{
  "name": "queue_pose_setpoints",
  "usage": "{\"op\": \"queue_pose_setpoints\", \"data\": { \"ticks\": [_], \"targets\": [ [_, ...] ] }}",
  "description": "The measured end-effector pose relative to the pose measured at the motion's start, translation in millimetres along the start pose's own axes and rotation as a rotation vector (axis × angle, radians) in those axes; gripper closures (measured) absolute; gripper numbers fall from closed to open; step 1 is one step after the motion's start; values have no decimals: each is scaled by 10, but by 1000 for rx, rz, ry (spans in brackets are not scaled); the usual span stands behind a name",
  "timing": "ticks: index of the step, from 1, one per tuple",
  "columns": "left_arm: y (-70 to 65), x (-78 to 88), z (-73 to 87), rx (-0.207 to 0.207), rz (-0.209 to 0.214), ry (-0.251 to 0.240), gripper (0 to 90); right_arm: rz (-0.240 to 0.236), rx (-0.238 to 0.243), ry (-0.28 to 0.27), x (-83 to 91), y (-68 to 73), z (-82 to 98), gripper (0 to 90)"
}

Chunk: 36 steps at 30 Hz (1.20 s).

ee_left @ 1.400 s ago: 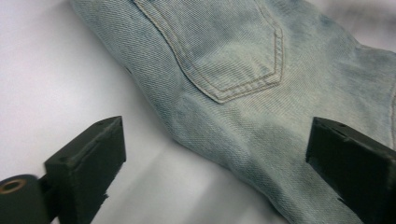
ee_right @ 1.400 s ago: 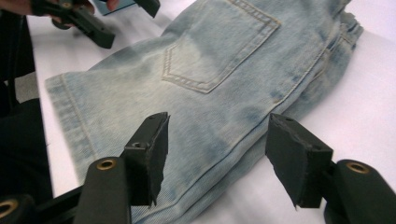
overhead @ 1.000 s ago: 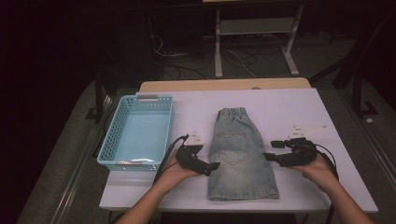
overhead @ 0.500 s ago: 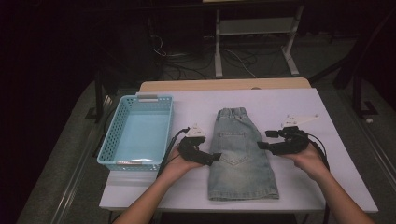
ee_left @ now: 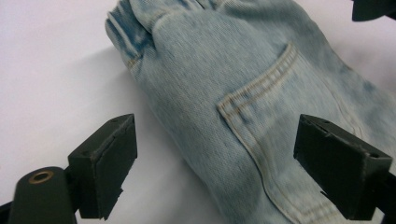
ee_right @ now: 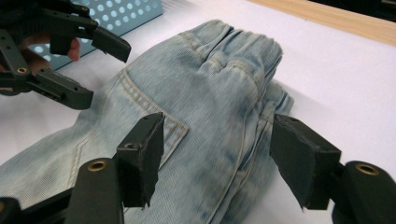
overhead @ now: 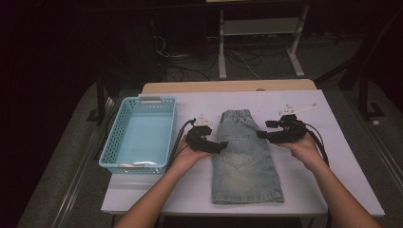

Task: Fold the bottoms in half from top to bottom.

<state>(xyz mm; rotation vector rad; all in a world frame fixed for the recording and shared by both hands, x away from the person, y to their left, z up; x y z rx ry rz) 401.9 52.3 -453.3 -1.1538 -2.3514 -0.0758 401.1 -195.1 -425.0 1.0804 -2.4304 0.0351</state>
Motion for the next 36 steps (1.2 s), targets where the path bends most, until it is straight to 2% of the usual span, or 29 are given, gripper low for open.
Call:
{"op": "queue_pose_setpoints", "data": {
  "ticks": [8,14,18,22,26,32,36],
  "targets": [
    [136,-82,-106,32,-33,-4,142,-23,-6,35,-215,11,-89,356],
    [201,-174,-193,46,-30,-1,142,3,1,32,-358,-10,-177,357],
    [275,-217,-294,44,-52,-13,162,26,0,21,-410,-59,-259,372],
    [353,-267,-374,57,-73,-25,187,49,-17,-6,-453,-121,-346,377],
    [425,-336,-441,65,-78,-13,204,63,-36,-10,-520,-174,-399,384],
    [551,-448,-548,90,-77,-4,213,74,-73,7,-659,-247,-433,402],
    [601,-543,-561,101,-67,13,207,87,-90,45,-758,-298,-393,417]
  ]
}}
Point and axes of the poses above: each handheld gripper's, and its own axes: x roughly backward along the jaws, z roughly out of its underside, y roughly to its left, the point moved 5 cm from there along -x, roughly forward along the jaws, and after that the axes turned 9 degrees about -y, right-handed, at the moved point
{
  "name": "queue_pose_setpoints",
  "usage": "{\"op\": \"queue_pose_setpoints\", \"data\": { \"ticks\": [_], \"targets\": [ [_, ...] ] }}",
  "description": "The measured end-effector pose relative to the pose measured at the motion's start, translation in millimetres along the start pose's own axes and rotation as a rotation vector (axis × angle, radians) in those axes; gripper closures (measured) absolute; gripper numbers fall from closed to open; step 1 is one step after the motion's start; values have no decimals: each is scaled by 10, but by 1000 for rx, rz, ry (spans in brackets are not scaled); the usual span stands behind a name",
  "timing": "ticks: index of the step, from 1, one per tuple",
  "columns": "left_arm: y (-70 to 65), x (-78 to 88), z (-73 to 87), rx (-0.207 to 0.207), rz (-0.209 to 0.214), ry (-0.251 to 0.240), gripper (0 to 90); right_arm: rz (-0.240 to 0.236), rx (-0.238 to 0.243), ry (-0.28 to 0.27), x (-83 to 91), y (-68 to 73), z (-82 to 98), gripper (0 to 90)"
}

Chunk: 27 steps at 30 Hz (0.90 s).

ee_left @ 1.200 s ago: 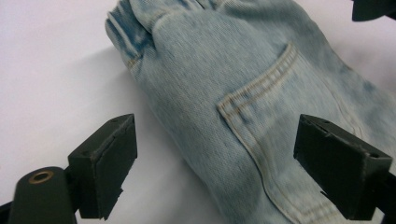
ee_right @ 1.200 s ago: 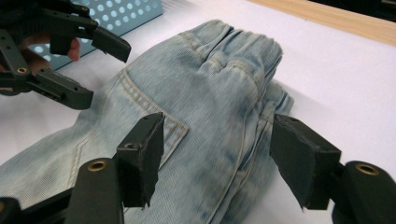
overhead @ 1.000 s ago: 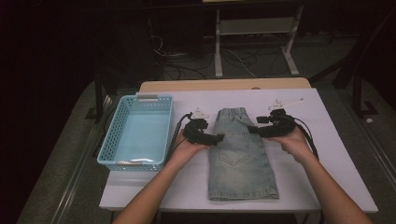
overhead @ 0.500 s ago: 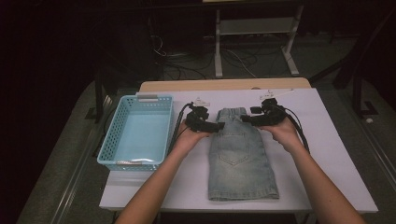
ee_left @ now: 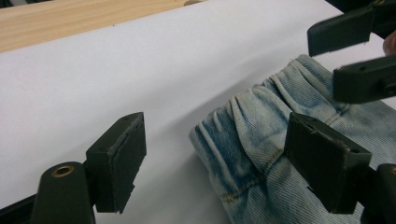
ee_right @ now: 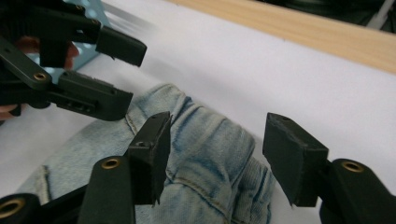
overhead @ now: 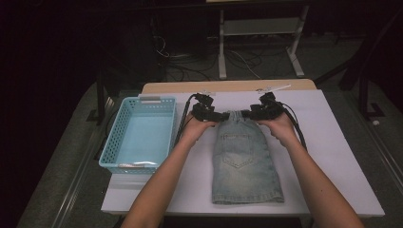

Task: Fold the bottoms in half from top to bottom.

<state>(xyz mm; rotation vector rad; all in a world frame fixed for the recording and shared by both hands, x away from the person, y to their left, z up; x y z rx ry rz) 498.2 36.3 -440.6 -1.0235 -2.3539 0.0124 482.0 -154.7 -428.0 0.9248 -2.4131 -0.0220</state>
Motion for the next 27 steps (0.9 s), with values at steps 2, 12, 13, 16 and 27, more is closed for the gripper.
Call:
{"op": "queue_pose_setpoints", "data": {
  "ticks": [2,12,13,16,27],
  "targets": [
    [19,-35,17,8,9,15,203,5,-12,15,-37,-31,34,420],
    [33,-200,164,3,49,91,186,-13,-54,90,-157,-108,201,540],
    [43,-211,168,12,55,87,183,-12,-53,93,-165,-110,208,559],
    [85,-248,186,33,81,101,178,-18,-58,97,-173,-114,215,605],
    [96,-354,203,127,204,139,344,-6,-7,99,-190,-99,217,704]
  ]
}}
Point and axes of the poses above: each handheld gripper's, and its own axes: x roughly backward along the jaws, z roughly out of its underside, y roughly to its left, the point moved 5 cm from there along -x, roughly forward along the jaws, and after that the axes turned 9 degrees about -y, right-handed, at the moved point
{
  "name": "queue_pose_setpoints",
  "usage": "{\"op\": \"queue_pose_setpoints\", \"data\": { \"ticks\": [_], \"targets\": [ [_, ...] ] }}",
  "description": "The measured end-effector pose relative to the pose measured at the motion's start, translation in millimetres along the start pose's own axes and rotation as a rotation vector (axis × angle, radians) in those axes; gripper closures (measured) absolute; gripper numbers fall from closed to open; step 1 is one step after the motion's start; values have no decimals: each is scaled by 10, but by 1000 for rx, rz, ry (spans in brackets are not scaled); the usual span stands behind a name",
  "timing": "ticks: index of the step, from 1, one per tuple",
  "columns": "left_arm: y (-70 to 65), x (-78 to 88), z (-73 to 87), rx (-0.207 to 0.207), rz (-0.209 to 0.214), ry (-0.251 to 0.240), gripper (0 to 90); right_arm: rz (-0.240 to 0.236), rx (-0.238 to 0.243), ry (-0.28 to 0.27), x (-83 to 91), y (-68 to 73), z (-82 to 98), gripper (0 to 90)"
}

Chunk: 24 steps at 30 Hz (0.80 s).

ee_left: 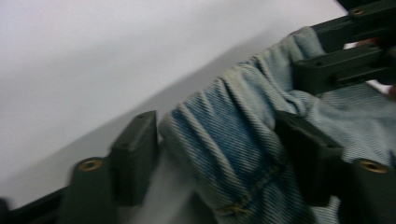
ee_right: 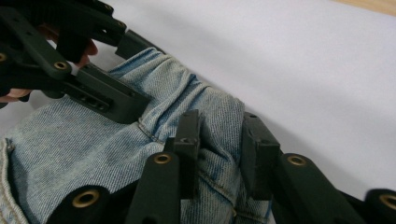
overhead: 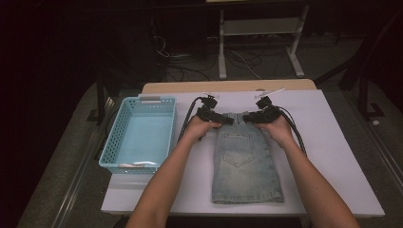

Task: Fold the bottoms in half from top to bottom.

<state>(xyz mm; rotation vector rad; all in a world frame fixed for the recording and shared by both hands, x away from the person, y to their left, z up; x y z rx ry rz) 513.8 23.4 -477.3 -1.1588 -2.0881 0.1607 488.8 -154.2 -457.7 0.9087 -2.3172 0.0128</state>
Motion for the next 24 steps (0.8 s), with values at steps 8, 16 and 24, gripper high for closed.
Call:
{"op": "queue_pose_setpoints", "data": {
  "ticks": [8,16,24],
  "targets": [
    [-75,13,-16,-19,31,7,576,5,23,-3,4,19,-7,730],
    [-183,74,-52,-102,-25,-4,671,3,47,-29,29,37,-18,763],
    [-262,222,-285,-188,-93,-147,686,20,75,-135,137,41,-274,777]
  ]
}}
Point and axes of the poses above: each handheld gripper's, and its own axes: x roughly backward along the jaws, z roughly out of its underside, y roughly to its left, the point moved 5 cm from there along -x, roughly forward along the jaws, and after that the axes turned 9 degrees about -y, right-handed, at the moved point
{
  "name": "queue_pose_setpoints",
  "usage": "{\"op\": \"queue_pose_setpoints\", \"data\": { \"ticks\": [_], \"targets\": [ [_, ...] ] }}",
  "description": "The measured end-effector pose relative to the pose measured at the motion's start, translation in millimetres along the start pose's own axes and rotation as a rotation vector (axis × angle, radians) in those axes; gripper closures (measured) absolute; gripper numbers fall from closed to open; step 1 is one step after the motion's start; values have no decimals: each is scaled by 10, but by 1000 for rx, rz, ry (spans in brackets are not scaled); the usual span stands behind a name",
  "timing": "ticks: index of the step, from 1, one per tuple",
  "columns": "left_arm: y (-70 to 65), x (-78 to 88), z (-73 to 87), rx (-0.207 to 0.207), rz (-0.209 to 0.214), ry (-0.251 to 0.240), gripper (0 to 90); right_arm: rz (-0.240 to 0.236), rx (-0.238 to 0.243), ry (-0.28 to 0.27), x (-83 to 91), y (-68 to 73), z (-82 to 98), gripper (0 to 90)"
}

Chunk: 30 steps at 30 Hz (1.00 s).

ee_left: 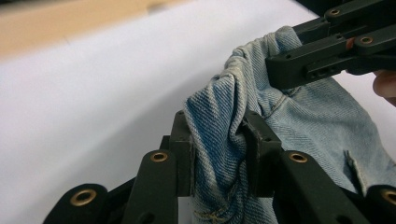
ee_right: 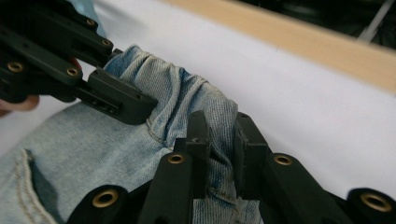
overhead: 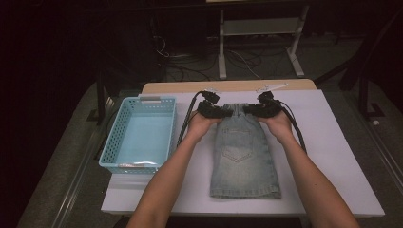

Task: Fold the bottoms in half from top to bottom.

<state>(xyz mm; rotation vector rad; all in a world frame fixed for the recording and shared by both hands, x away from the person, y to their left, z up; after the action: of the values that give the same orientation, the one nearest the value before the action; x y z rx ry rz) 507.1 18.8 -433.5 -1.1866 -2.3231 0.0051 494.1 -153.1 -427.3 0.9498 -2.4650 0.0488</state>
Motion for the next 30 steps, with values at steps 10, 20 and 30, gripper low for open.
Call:
{"op": "queue_pose_setpoints", "data": {
  "ticks": [10,20,30],
  "targets": [
    [-86,177,21,-83,27,-80,685,-55,33,-73,104,84,-49,779],
    [-280,351,19,-157,46,-135,684,-96,79,-119,337,225,-58,779],
    [-409,470,8,-194,87,-156,683,-118,124,-143,527,360,-61,780]
  ]
}}
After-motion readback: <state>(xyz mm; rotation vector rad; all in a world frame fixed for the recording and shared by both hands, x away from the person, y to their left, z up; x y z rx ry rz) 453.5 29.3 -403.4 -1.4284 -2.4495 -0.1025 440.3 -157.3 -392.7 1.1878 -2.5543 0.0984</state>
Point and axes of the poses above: each handheld gripper's, and its own axes: x roughly backward along the jaws, z roughly out of its underside, y roughly to its left, the point moved 5 cm from there along -x, roughly forward along the jaws, and after that the axes turned 9 degrees about -y, right-handed, at the moved point
